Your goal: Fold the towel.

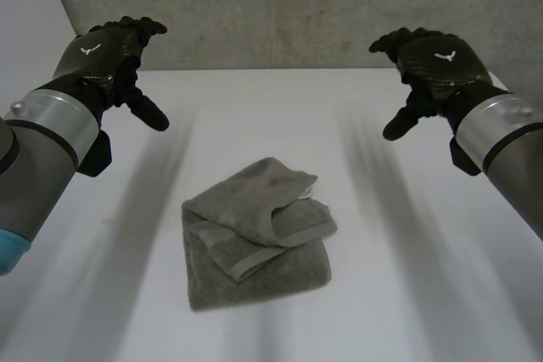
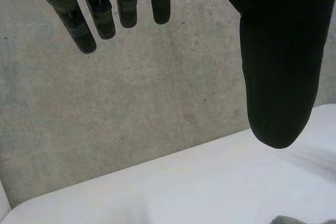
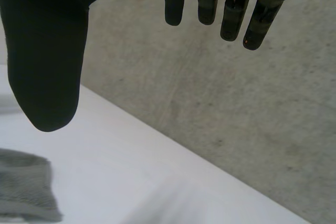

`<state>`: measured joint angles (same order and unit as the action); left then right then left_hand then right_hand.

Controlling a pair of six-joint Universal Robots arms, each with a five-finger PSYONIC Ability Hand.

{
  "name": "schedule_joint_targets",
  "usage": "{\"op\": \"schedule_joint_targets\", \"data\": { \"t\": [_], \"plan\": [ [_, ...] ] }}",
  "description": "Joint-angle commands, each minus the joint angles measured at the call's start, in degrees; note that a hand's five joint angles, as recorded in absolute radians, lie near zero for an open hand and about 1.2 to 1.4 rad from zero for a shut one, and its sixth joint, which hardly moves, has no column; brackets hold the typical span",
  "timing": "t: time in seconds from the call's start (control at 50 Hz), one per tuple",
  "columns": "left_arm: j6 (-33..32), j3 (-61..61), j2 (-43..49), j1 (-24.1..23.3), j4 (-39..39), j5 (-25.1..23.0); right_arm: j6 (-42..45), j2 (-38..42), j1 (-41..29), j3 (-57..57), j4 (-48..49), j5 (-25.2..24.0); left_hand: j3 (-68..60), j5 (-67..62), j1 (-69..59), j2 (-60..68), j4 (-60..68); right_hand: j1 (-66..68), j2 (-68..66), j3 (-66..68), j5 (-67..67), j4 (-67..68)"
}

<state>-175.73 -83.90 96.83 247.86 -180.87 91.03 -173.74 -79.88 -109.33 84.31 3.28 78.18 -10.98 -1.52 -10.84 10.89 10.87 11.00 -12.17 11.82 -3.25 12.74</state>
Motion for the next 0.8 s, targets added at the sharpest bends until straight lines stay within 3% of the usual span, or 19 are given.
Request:
{"op": "schedule_joint_targets", "data": {
  "t": [0.02,0.26,0.46,0.8],
  "plan": [
    [-3.73,-2.93,-0.77,0.61,2.45,-0.24,3.14,11.22,-10.19,-3.45,-5.83,-4.53,0.76,1.31,0.62,-0.68,-0.65,-1.00,2.17,-1.82,3.25,-2.74],
    [-4.62,-4.26,-1.03,0.43,1.92,-0.24,2.35,9.30,-8.88,-3.01,-4.60,-2.95,0.76,1.31,0.62,-0.68,-0.65,-1.00,2.17,-1.82,3.25,-2.74],
    [-4.62,-4.08,-1.38,0.35,1.92,-0.24,2.18,1.48,0.34,-2.93,-0.12,7.24,0.93,1.48,0.79,-0.84,-0.82,-1.00,2.17,-1.82,3.25,-2.74],
    [-4.62,-3.47,-0.94,0.26,1.92,-0.24,2.53,0.69,0.96,-2.93,-0.21,7.60,0.76,1.31,0.62,-0.68,-0.65,-1.00,2.17,-1.82,3.25,-2.74]
  ]
}}
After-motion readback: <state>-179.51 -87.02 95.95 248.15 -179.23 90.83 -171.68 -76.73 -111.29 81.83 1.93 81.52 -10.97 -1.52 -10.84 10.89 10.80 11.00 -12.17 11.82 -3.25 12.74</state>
